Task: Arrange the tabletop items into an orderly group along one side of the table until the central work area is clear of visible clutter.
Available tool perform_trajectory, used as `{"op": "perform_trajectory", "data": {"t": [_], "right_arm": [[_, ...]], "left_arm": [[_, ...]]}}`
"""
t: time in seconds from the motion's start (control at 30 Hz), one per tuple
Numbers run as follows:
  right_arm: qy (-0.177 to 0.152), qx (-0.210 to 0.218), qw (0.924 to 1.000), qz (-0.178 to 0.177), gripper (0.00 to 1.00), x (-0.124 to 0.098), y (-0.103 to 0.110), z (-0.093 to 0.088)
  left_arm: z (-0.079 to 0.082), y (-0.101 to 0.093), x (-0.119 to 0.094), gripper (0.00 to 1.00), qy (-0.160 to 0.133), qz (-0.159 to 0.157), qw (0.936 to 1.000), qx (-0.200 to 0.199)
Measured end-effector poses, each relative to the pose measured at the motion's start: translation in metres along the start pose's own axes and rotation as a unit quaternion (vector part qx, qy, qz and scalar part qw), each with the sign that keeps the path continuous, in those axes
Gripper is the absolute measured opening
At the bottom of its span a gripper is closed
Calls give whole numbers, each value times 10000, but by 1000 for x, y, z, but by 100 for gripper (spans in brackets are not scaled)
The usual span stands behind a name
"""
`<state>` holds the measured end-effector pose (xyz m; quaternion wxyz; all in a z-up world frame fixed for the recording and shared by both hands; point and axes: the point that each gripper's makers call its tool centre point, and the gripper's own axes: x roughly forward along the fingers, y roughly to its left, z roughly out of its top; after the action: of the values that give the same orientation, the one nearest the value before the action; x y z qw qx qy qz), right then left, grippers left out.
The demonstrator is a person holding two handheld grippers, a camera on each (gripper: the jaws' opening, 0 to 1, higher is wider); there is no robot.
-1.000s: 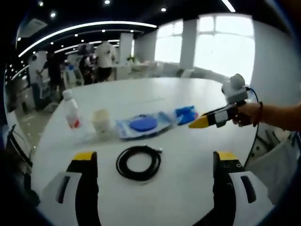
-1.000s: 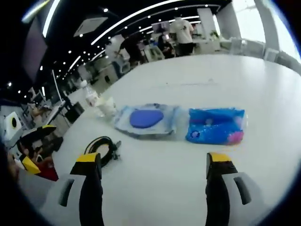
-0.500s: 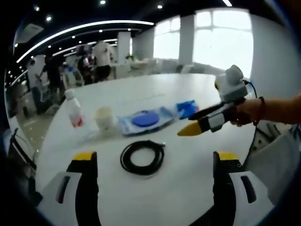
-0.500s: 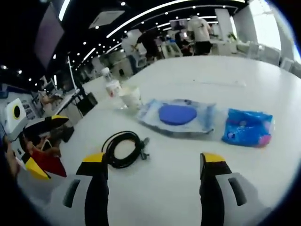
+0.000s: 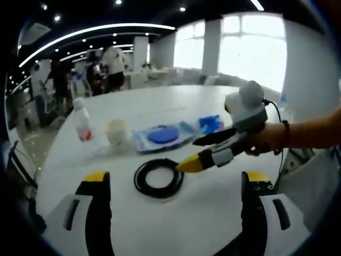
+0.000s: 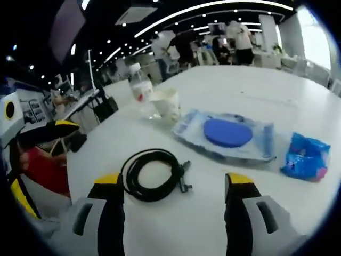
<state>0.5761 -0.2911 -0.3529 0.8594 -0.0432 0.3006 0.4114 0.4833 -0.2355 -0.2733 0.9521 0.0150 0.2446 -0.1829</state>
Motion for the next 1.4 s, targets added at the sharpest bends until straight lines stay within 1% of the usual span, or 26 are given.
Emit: {"op": "perform_trajectory", "data": {"t": [0.1, 0.17, 0.33, 0.43, 0.5, 0.6, 0.67, 0.73, 0.8, 0.83, 0.87, 0.9, 1.0, 1.1, 1.13, 1.2, 1.23, 1.3, 1.33, 1.4], "right_arm": [[12, -15, 10000, -8, 68, 8, 2, -2], [48, 112, 9999, 3, 67, 15, 2, -4], [34, 201, 9998, -58, 57, 25, 1, -4], [89, 450, 9989, -55, 55, 30, -1, -7], [95, 463, 9989, -68, 52, 32, -2, -7], [103, 471, 9988, -84, 46, 37, -2, -7], [198, 400, 9990, -83, 45, 39, -1, -10], [274, 371, 9989, -120, 44, 40, -1, -14], [357, 337, 9986, -170, 38, 41, -2, -19], [427, 298, 9983, -260, 35, 42, -5, -22], [351, 160, 9987, -340, 32, 43, -9, -20], [391, 174, 9985, -346, 31, 43, -8, -21], [364, 194, 9984, -380, 29, 45, -10, -20], [390, 211, 9983, -367, 22, 44, -8, -20], [373, 197, 9981, -439, 22, 44, -9, -20], [377, 161, 9982, -444, 20, 43, -8, -20], [375, 167, 9981, -451, 17, 43, -8, -20], [361, 453, 9971, -488, 14, 42, -10, -20], [406, 439, 9972, -443, 14, 42, -10, -21], [400, 456, 9971, -462, 14, 41, -11, -21]], "left_arm": [[-4, 0, 1, 99, 55, 13, 10000, 27], [-6, 1, 1, 99, 81, 14, 10000, -19], [-5, 2, 1, 99, 69, 16, 10000, -25], [-8, -2, 2, 99, 144, -2, 9999, -1], [-9, -4, 2, 99, 177, -7, 9998, 34], [-7, -3, 2, 99, 134, 18, 9999, 58], [-5, 0, 2, 99, 108, 73, 9999, 31], [-4, 3, 1, 99, 72, 136, 9999, 16], [-4, 5, 0, 99, 49, 192, 9998, 3], [-4, 6, 0, 98, 56, 200, 9998, 5], [-4, 6, 0, 98, 72, 215, 9997, 9], [-4, 6, 0, 98, 74, 219, 9997, 11], [-4, 7, 1, 98, 76, 240, 9997, 8], [-6, 9, 2, 96, 132, 287, 9995, 17], [-6, 10, 1, 96, 127, 307, 9994, 21], [-6, 11, 1, 96, 119, 322, 9994, 19], [-6, 11, 0, 96, 123, 327, 9994, 10], [-7, 12, 0, 96, 136, 348, 9993, 13], [-7, 12, 0, 95, 133, 359, 9993, 17], [-6, 13, 0, 95, 121, 366, 9993, 24]]}}
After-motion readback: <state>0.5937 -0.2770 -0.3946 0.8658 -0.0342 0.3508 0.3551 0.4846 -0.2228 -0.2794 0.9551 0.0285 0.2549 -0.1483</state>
